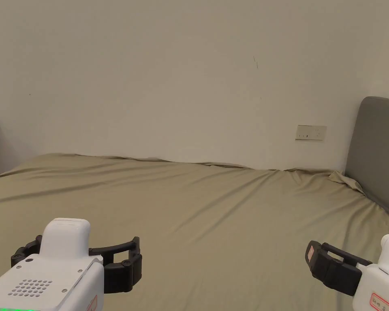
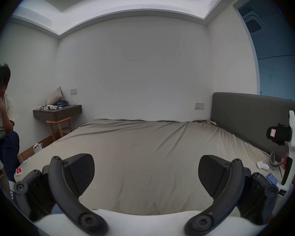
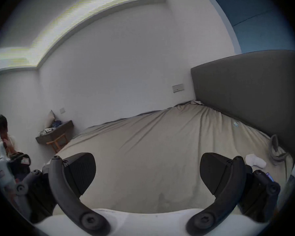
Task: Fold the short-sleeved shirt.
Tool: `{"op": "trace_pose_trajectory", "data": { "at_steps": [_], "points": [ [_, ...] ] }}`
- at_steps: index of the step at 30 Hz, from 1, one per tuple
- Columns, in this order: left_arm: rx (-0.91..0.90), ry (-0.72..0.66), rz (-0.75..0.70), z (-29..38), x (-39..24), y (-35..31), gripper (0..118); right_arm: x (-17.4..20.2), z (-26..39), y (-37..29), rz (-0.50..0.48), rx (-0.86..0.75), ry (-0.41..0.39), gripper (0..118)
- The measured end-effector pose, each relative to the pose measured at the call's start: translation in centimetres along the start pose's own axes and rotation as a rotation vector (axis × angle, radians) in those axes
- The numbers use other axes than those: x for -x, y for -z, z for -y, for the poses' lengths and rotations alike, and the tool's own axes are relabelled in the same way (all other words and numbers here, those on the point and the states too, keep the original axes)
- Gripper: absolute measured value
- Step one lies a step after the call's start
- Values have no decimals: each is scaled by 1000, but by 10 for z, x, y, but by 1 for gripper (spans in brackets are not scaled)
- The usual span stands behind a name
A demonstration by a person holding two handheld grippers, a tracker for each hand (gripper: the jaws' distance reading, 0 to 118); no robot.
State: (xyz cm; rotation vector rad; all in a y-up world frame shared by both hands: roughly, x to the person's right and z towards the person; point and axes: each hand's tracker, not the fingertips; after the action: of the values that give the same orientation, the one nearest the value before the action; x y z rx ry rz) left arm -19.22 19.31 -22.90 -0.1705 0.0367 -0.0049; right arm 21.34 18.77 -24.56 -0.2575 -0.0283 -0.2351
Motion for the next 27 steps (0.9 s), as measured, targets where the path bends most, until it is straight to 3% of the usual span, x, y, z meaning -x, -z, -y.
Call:
{"op": "trace_pose_trajectory", "data": {
  "at_steps": [8,20,27],
  "points": [
    [6,-43,-33,-3,6,4,118,7,-1,2,61,37,-44,118],
    [8,-49,-59,-12,10,5,118,19,3,-4,41,12,-178,118],
    [4,-36,-49,-14,6,7,118,17,-2,-6,51,-7,-182,118]
  ]
}}
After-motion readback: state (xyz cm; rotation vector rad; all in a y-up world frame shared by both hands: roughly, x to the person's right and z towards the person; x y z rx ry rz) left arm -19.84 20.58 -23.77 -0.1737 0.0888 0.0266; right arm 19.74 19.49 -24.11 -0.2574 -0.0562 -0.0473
